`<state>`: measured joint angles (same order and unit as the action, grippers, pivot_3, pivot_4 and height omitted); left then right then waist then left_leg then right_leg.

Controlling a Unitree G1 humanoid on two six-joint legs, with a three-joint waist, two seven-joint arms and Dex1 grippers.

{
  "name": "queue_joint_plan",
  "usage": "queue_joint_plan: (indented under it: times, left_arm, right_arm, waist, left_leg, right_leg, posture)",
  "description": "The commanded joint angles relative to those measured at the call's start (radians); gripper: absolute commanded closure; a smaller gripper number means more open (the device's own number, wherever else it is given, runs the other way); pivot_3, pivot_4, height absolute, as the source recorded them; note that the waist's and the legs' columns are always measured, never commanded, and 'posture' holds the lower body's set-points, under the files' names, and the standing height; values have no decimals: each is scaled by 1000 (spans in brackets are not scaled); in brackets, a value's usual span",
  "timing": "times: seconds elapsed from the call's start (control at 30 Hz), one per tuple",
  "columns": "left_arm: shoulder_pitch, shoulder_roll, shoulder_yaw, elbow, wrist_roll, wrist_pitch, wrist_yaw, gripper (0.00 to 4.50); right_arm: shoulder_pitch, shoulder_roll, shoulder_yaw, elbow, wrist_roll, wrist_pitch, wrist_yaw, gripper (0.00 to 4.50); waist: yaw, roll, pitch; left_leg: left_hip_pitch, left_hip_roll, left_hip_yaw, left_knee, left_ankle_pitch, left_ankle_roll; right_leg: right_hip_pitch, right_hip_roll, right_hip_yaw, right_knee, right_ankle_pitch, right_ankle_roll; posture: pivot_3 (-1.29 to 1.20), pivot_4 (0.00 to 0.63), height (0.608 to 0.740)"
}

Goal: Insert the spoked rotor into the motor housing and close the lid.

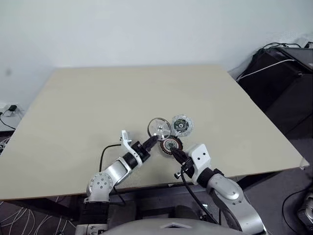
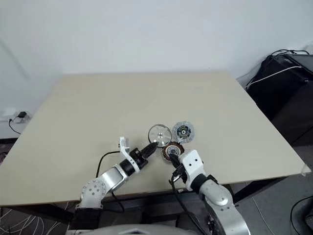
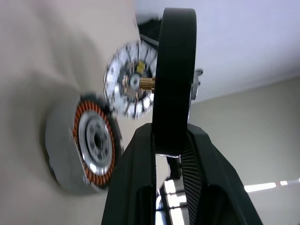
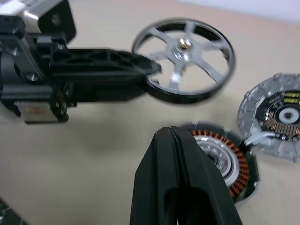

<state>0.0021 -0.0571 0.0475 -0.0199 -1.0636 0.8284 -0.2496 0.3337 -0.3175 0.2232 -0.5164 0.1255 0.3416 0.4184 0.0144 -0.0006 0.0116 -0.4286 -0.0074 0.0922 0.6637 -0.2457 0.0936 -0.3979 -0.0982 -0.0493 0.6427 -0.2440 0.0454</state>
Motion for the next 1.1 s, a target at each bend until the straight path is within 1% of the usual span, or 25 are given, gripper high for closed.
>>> queue_joint_plan:
  times: [0.03, 0.13, 0.57, 0.87, 1.1]
  left_arm:
    - [-7, -18, -22, -2, 3, 36, -15, 4084]
    - [-12, -36, -35, 23, 13, 54, -16, 4084]
    - [-92, -86, -45, 145, 44, 61, -45, 4084]
    - [-131, -111, -52, 206, 43, 61, -54, 4084]
    - [-174, -137, -72, 291, 73, 45, -72, 4084]
  right_arm:
    - [17, -20, -26, -45, 20, 7, 10, 4500]
    - [52, -35, -41, -48, 11, 3, -1, 4500]
    - [220, -33, -123, 1, -18, -83, -56, 4500]
    - [256, -22, -140, 52, -30, -158, -62, 4500]
    - [257, -13, -148, 57, -40, -174, -73, 4500]
  waist:
    - [0, 0, 0]
    - [4, 0, 0]
    - [2, 1, 0]
    - [1, 1, 0]
    - [2, 1, 0]
  left_leg:
    - [0, 0, 0, 0, 0, 0]
    - [0, 0, 0, 0, 0, 0]
    - [0, 0, 0, 0, 0, 0]
    - [0, 0, 0, -1, 0, 0]
    - [-1, 0, 0, -1, 0, 0]
  right_leg:
    - [0, 0, 0, 0, 0, 0]
    - [0, 0, 0, 0, 0, 0]
    - [-1, 0, 1, 0, 0, 0]
    - [-1, -1, 1, 0, 0, 0]
    - [-1, -1, 1, 0, 0, 0]
  posture:
    - [0, 0, 740]
    - [0, 0, 740]
    - [0, 0, 740]
    - [0, 0, 740]
    - [0, 0, 740]
